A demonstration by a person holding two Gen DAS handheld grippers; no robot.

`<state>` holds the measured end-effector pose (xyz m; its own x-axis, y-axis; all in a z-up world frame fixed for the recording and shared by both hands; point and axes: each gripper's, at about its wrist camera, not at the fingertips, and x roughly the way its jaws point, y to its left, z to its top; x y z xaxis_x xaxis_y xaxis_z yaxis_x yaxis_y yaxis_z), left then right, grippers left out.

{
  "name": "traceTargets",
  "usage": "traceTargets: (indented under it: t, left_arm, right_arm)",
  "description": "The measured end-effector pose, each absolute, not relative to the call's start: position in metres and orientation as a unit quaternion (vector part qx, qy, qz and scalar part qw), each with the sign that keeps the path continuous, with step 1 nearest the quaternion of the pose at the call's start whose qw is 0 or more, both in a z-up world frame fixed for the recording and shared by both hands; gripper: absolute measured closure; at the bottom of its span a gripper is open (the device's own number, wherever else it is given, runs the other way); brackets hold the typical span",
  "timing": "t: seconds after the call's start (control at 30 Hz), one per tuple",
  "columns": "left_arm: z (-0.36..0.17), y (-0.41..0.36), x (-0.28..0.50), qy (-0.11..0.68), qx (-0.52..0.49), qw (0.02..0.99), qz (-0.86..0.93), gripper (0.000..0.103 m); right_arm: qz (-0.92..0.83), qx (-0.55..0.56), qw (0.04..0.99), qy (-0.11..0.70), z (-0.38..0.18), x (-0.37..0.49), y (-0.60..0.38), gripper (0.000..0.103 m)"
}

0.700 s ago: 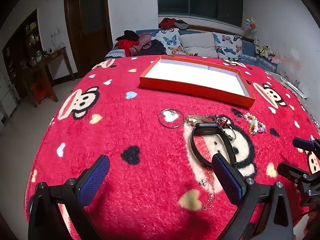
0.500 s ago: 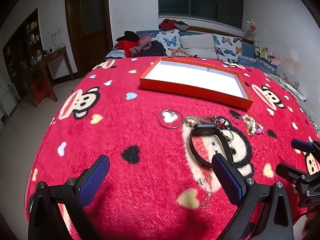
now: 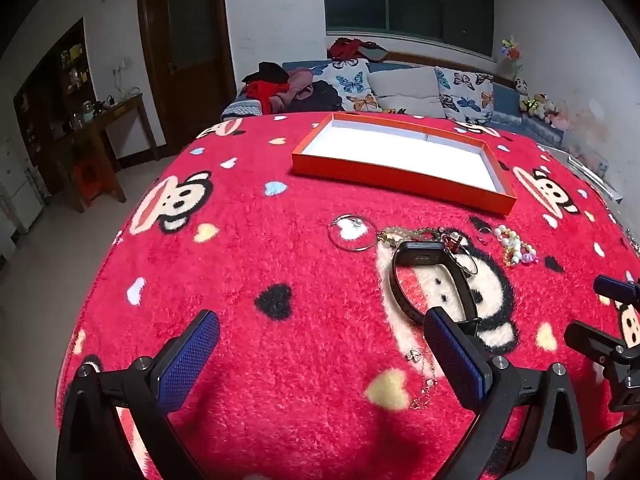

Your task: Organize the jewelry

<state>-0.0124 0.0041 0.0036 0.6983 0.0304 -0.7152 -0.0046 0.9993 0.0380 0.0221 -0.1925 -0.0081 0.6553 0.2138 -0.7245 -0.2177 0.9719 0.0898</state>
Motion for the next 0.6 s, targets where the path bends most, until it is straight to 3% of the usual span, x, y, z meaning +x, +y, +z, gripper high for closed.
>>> traceTargets:
  t: [0.6]
  left_arm:
    - [-0.0010,0.0055,-0.0101,0.394,0.017,0.919,0.013,0.000]
  right_arm:
    - [0.122,0.001,0.906,0.405,-0.0120,0.0269,-0.1870,0.003]
